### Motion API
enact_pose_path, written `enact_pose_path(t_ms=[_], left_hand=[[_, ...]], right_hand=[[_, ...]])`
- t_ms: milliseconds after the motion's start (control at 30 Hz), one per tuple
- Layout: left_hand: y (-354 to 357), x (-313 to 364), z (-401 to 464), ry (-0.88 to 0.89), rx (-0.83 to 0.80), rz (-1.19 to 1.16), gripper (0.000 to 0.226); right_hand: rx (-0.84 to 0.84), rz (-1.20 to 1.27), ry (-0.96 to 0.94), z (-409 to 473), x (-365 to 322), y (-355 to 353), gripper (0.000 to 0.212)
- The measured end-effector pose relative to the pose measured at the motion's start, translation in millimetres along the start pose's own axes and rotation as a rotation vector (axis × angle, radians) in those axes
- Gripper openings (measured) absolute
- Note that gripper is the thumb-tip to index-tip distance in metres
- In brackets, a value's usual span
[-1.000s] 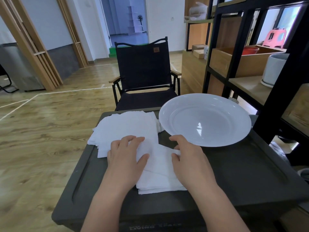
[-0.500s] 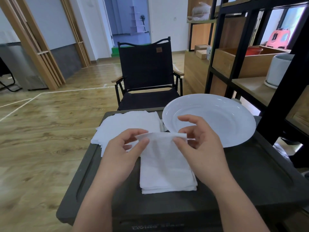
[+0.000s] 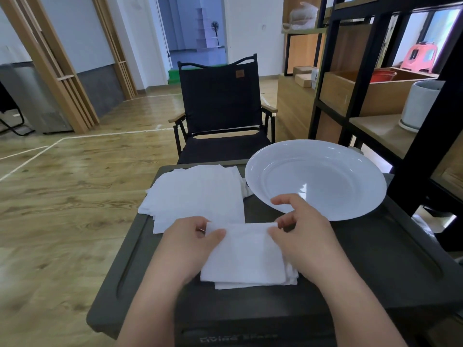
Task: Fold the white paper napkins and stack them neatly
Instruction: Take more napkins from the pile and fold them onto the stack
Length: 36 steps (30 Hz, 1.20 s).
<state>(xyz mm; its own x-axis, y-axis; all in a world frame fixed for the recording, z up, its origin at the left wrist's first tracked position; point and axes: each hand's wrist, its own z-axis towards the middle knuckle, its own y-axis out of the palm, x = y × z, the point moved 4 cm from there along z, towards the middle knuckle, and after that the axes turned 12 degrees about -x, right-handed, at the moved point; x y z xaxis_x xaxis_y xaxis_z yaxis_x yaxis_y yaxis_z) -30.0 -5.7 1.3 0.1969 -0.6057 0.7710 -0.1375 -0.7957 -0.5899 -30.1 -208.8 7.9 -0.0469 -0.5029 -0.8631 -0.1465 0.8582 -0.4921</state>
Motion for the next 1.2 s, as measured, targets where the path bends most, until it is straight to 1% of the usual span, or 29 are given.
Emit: enact_pose_path(t_ms=[67, 133, 200, 233, 267, 333, 367, 467, 567, 633, 733, 800, 867, 900, 967, 1033, 1067, 1100, 1133, 1200], left_hand=[[0, -1, 1, -0.044, 0.077, 0.109, 0.025], [-5, 1, -2, -0.035, 0.216, 0.151, 0.018], [-17, 3, -5, 0.033, 0.415, 0.188, 0.008], [-22, 2, -5, 0.081, 0.486, 0.227, 0.007], [-24, 1, -4, 0.126, 0.512, 0.286, 0.016], [-23, -4, 3, 0.203, 0.479, 0.414, 0.031], [-21, -5, 6, 0.236, 0.455, 0.459, 0.035], [-13, -5, 12, 0.281, 0.402, 0.518, 0.035], [-10, -5, 15, 0.29, 0.377, 0.495, 0.035], [-10, -6, 17, 0.297, 0.389, 0.505, 0.032], [-13, -8, 18, 0.288, 0.437, 0.517, 0.016], [-16, -5, 15, 0.295, 0.482, 0.488, 0.01], [-19, 1, 6, 0.312, 0.53, 0.344, 0.009], [-21, 5, -1, 0.325, 0.56, 0.195, 0.009], [-26, 14, -14, 0.328, 0.585, -0.186, 0.012], [-31, 23, -24, 0.316, 0.543, -0.543, 0.016], [-32, 26, -27, 0.296, 0.495, -0.674, 0.016], [-32, 28, -29, 0.277, 0.447, -0.761, 0.016], [-32, 30, -30, 0.265, 0.413, -0.796, 0.016], [-29, 32, -32, 0.261, 0.385, -0.801, 0.012]], right_hand=[[0.024, -0.121, 0.003, -1, 2, 3, 0.043], [0.07, -0.207, -0.012, -2, 1, 2, 0.04], [0.139, -0.232, -0.049, -4, -3, -2, 0.034], [0.17, -0.217, -0.07, -6, -7, -5, 0.03], [0.193, -0.194, -0.089, -6, -10, -7, 0.027], [0.203, -0.157, -0.109, -7, -13, -8, 0.024], [0.197, -0.143, -0.111, -7, -14, -7, 0.024], [0.176, -0.116, -0.122, -6, -14, -2, 0.023], [0.163, -0.099, -0.129, -5, -12, 0, 0.023], [0.16, -0.087, -0.135, -4, -11, 1, 0.023], [0.164, -0.076, -0.148, -5, -10, 0, 0.022], [0.164, -0.068, -0.146, -4, -10, 0, 0.022], [0.163, -0.056, -0.153, -4, -11, -1, 0.02], [0.158, -0.042, -0.163, -4, -13, -1, 0.019], [0.133, 0.016, -0.195, -5, -17, -1, 0.021], [0.075, 0.105, -0.24, -7, -22, 1, 0.033], [0.035, 0.157, -0.261, -8, -25, 2, 0.042], [-0.004, 0.207, -0.278, -8, -27, 4, 0.05], [-0.035, 0.257, -0.29, -9, -29, 5, 0.056], [-0.067, 0.347, -0.308, -10, -32, 5, 0.06]])
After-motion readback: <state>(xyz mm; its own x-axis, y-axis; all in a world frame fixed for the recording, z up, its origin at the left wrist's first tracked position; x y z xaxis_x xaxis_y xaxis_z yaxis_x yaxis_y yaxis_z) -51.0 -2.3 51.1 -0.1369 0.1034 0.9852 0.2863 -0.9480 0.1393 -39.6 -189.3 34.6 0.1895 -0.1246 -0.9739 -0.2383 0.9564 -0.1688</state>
